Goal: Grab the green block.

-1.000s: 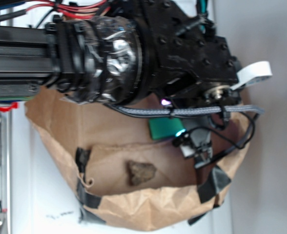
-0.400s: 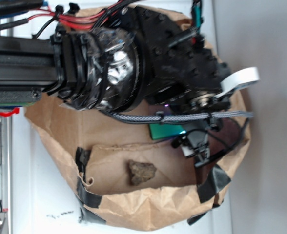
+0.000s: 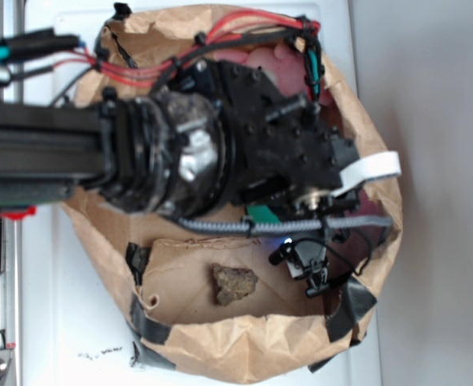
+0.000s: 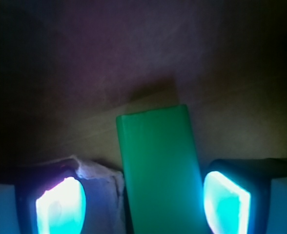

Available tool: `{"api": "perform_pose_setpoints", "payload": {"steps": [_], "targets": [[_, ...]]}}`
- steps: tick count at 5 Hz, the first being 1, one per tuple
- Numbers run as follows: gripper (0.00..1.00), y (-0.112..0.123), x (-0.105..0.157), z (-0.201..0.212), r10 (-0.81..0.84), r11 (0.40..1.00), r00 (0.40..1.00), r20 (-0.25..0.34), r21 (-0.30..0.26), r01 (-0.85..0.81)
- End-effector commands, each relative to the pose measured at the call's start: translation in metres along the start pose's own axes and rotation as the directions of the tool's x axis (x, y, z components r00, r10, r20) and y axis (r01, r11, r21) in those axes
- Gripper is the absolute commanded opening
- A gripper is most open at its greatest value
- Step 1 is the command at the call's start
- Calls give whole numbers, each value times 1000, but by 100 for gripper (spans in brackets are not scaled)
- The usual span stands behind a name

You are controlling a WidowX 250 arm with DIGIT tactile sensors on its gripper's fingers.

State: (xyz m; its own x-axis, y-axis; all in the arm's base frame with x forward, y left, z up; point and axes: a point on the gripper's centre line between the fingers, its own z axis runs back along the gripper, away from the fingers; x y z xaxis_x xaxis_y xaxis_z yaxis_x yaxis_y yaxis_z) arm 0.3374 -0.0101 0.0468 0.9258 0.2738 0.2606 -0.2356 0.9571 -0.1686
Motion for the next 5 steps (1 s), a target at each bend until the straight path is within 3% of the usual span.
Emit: {"api": "perform_pose_setpoints", "payload": {"steps": [1,2,3,4,5], "targets": [[100,-15,-4,-2,-80,997,997,24,11,79],[100,-16,-6,-8,-90,995,996,16,35,89],[74,-16,-5,-9,-90,995,996,14,41,90],[0,-16,-4,-9,-87,995,996,17,46,86],[0,-15,-4,-8,-94,994,995,26,53,93]]}}
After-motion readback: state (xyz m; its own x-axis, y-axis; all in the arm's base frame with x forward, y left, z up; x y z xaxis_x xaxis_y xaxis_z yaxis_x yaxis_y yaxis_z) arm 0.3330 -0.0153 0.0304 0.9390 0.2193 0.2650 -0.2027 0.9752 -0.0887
